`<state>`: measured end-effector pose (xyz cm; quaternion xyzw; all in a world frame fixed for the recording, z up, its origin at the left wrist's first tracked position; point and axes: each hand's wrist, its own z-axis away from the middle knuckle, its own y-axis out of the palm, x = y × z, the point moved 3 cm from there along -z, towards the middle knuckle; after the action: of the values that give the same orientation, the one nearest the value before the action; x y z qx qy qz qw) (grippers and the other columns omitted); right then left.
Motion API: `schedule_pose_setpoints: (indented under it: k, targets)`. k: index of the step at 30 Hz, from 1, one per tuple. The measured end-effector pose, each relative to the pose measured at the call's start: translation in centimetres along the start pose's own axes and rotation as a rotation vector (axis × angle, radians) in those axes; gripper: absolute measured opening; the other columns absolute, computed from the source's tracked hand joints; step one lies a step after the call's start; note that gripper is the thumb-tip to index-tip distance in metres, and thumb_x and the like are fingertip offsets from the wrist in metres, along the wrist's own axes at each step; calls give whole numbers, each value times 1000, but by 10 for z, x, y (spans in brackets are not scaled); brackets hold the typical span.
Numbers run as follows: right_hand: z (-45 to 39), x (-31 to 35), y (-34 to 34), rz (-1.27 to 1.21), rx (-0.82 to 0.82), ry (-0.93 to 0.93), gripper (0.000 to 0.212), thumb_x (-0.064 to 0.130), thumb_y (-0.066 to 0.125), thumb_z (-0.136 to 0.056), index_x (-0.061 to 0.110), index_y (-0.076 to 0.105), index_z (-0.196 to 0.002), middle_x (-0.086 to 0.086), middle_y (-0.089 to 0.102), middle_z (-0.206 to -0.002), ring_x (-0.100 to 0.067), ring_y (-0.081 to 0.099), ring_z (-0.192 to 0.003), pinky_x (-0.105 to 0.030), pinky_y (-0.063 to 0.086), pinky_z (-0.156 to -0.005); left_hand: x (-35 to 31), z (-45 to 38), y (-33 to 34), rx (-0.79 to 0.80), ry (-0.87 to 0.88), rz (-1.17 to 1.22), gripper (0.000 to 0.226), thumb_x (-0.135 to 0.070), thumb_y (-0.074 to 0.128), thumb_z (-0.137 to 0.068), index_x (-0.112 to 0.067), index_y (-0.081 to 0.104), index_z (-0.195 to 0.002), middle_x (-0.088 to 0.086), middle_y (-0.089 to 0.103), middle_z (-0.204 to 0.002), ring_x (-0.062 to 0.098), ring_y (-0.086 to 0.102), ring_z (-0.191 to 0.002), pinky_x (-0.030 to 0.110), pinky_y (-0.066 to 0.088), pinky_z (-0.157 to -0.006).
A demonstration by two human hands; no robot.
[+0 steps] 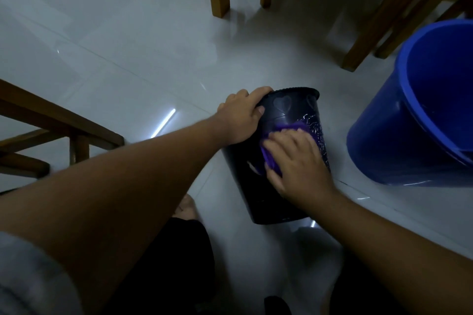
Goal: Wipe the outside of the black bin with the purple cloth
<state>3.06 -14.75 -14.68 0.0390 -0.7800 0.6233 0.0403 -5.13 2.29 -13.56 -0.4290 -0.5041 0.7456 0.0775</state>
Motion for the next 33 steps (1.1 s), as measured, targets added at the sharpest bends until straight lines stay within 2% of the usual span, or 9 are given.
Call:
schedule_pose_setpoints:
  k: [2, 4, 10, 16, 18, 21, 25, 30, 33]
  targets:
    - [19, 11, 6, 65, 46, -168, 56, 44, 53, -81, 17, 59, -130, -7, 61, -131, -30, 49, -124, -48, 25, -114, 5, -1, 0, 20, 12, 18, 48, -36, 40, -94, -34, 35, -142, 17, 54, -116, 40, 48, -114, 51, 39, -101]
    - [24, 15, 9, 46, 64, -245, 55, 44, 56, -79, 18, 64, -126, -5, 63, -129, -28, 53, -122, -46, 29, -114, 9, -1, 0, 26, 13, 29, 53, -40, 36, -90, -34, 36, -142, 18, 56, -114, 40, 50, -112, 51, 40, -100]
    - [-19, 5, -3, -5, 26, -15, 49, 40, 57, -82, 21, 64, -126, -14, 53, -132, -34, 40, -127, -50, 19, -116, -1, -3, 0, 13, 25, 14, 50, -36, 38, -92, -34, 36, -142, 16, 55, -116, 38, 49, -112, 51, 40, -99]
    - [25, 14, 5, 102, 132, -128, 71, 43, 62, -79, 24, 46, -146, -3, 54, -141, -29, 43, -137, -51, 23, -119, -2, -3, 3, -11, 31, 2, 47, -32, 42, -97, -35, 37, -143, 15, 55, -117, 39, 49, -114, 50, 39, -99]
    - [31, 15, 4, 114, 132, -141, 70, 44, 61, -81, 25, 46, -147, 0, 54, -143, -28, 43, -138, -52, 25, -118, -2, -4, 2, -21, 35, -11, 46, -31, 42, -97, -35, 36, -143, 15, 55, -119, 38, 48, -115, 49, 39, -99]
    - [10, 10, 2, 101, 91, -113, 66, 47, 52, -83, 22, 48, -143, -3, 55, -141, -29, 45, -135, -49, 26, -118, -1, -5, 2, -15, 24, -9, 47, -31, 43, -97, -35, 36, -143, 15, 54, -120, 38, 47, -116, 50, 38, -100]
    - [-21, -6, -1, -39, 43, 40, 68, 43, 61, -83, 12, 47, -142, -12, 49, -144, -31, 40, -137, -47, 19, -121, -2, -7, 1, 23, 10, 36, 48, -34, 41, -92, -35, 39, -140, 14, 56, -121, 37, 48, -117, 52, 39, -100]
    - [27, 4, 1, -27, 62, -118, 70, 47, 63, -73, 15, 58, -135, -8, 58, -137, -28, 48, -131, -48, 21, -120, -2, -6, 0, 52, 2, 62, 53, -42, 36, -85, -36, 39, -137, 13, 57, -123, 37, 49, -116, 52, 40, -100]
    - [28, 2, 5, -29, 67, -161, 73, 48, 63, -75, 15, 55, -140, -7, 57, -139, -26, 46, -132, -46, 22, -121, 5, -5, 2, 47, 7, 45, 54, -41, 35, -87, -34, 36, -140, 16, 56, -123, 37, 49, -115, 53, 40, -100]
